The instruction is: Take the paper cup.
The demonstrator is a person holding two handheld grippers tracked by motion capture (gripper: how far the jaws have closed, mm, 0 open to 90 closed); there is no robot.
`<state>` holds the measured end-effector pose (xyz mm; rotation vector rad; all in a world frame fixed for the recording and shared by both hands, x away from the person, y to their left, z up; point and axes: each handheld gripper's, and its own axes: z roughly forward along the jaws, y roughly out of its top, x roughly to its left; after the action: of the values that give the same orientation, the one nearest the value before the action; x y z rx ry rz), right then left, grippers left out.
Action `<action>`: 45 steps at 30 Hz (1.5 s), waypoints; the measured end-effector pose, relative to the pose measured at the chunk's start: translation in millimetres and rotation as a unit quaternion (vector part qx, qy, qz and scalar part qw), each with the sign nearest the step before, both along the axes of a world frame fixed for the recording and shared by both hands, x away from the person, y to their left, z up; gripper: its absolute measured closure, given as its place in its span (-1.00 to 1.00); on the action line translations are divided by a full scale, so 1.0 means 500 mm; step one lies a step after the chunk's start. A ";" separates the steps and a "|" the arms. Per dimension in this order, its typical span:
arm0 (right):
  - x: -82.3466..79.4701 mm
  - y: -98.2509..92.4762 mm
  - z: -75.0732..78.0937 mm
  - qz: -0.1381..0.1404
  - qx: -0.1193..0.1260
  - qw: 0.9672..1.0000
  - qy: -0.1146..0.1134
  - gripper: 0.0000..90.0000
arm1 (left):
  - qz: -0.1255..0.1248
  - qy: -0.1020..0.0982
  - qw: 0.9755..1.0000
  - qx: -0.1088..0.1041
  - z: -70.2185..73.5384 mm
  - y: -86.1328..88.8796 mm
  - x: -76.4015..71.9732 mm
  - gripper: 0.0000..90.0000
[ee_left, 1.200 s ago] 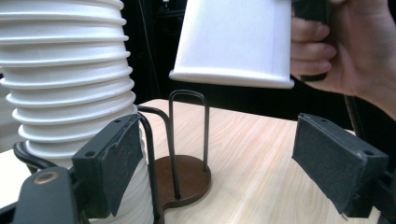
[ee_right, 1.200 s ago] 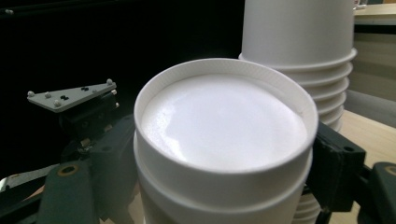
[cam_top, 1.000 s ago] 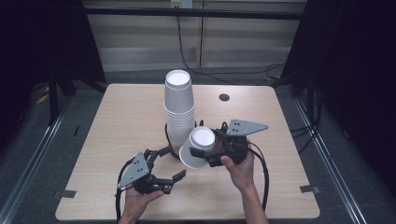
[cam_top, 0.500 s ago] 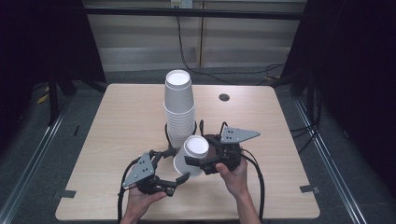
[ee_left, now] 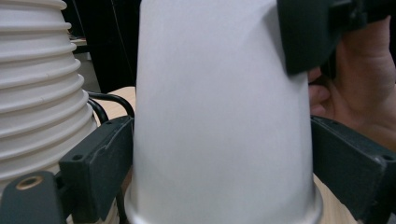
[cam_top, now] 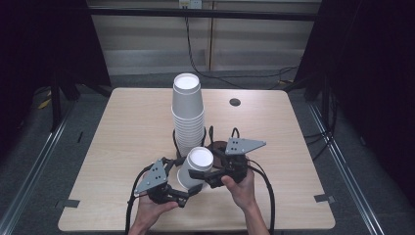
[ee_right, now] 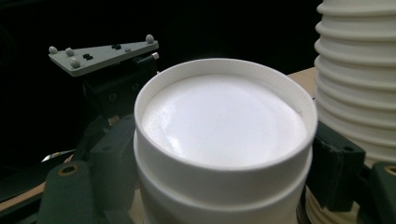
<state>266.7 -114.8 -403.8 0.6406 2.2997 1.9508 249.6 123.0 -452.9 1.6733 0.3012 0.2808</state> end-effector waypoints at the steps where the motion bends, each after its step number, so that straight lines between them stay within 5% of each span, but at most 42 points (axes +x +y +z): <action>1: -0.001 0.004 -0.003 0.004 -0.002 1.000 0.001 -0.50 | -0.004 0.000 1.000 -0.001 -0.001 -0.001 0.001 -0.80; 13: -0.002 0.004 -0.006 0.008 0.021 1.000 0.004 -0.50 | -0.010 0.006 1.000 -0.001 -0.006 -0.012 0.006 -0.74; 17: 0.000 0.010 -0.002 0.011 0.004 1.000 0.000 -0.51 | -0.013 0.009 1.000 0.005 -0.007 -0.009 0.007 -0.70; 34: -0.004 0.008 -0.016 -0.005 0.015 1.000 -0.005 -0.71 | -0.023 0.018 0.999 0.024 -0.009 -0.001 0.008 -0.64; 45: -0.010 -0.015 -0.027 -0.012 0.009 1.000 0.000 -0.72 | -0.020 0.036 0.997 0.072 -0.009 0.014 0.015 -0.63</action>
<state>261.6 -122.4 -417.3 0.6672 2.2659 1.9629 257.3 130.2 -457.3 1.8330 0.3058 0.2176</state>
